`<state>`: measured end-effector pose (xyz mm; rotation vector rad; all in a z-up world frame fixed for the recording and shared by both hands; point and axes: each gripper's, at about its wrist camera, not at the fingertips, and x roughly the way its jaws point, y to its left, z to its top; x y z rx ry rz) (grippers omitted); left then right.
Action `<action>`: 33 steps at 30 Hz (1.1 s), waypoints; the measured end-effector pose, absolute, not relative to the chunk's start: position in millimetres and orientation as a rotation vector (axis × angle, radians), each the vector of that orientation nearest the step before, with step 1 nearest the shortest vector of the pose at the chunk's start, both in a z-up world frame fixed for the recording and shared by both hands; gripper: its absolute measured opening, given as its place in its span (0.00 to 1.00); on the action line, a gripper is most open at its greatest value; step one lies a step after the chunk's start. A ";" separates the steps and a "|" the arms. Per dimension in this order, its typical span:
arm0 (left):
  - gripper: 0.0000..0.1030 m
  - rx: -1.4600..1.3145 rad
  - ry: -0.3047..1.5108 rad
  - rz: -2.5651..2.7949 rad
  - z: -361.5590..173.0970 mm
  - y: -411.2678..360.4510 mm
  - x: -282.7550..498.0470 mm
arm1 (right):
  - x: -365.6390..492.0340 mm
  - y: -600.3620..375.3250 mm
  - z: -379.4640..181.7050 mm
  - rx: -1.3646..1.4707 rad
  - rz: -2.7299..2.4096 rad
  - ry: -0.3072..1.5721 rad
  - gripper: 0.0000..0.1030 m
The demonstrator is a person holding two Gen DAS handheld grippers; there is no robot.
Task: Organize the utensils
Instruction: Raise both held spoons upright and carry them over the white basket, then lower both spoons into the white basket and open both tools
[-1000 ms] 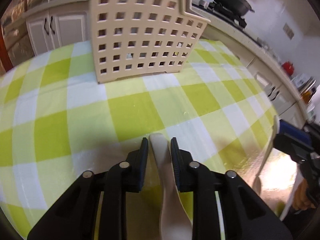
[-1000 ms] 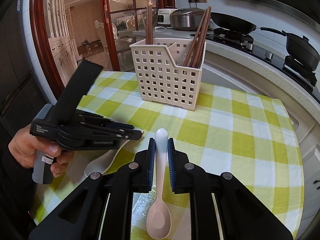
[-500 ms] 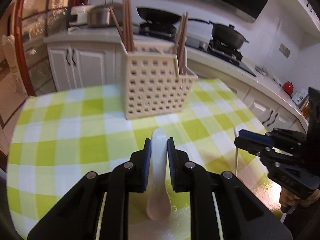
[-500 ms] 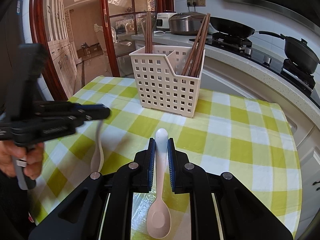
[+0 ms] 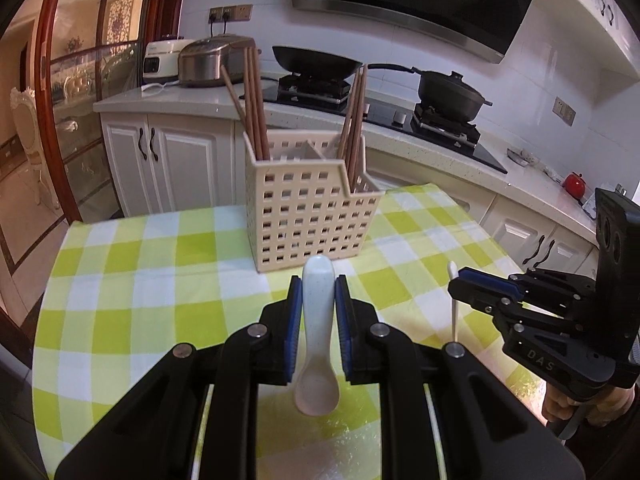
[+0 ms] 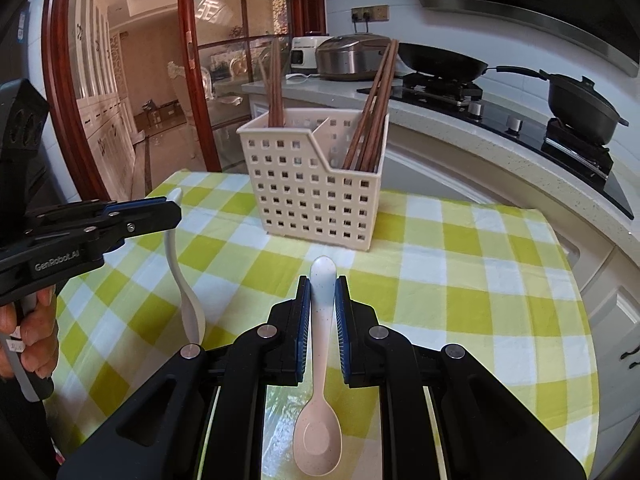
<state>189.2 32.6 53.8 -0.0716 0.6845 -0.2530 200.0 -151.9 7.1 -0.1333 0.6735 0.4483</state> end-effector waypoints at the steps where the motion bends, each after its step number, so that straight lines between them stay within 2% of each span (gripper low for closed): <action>1: 0.16 -0.067 0.675 -0.255 59.2 32.1 189.5 | 201.8 -151.2 11.1 -0.133 0.447 0.665 0.13; 6: 0.16 -0.057 0.624 -0.273 91.8 29.1 194.4 | 215.9 -148.0 40.0 -0.114 0.433 0.613 0.13; 11: 0.16 -0.028 0.528 -0.267 144.4 25.3 206.5 | 246.2 -143.0 94.7 -0.054 0.421 0.513 0.12; 17: 0.16 -0.037 0.448 -0.239 191.6 27.1 246.4 | 285.5 -133.6 132.6 0.005 0.425 0.439 0.13; 24: 0.16 -0.056 0.416 -0.184 196.4 30.3 302.0 | 333.5 -128.2 138.3 0.043 0.390 0.401 0.13; 33: 0.16 -0.070 0.448 -0.171 161.9 32.9 336.6 | 361.8 -118.7 110.5 0.064 0.406 0.405 0.13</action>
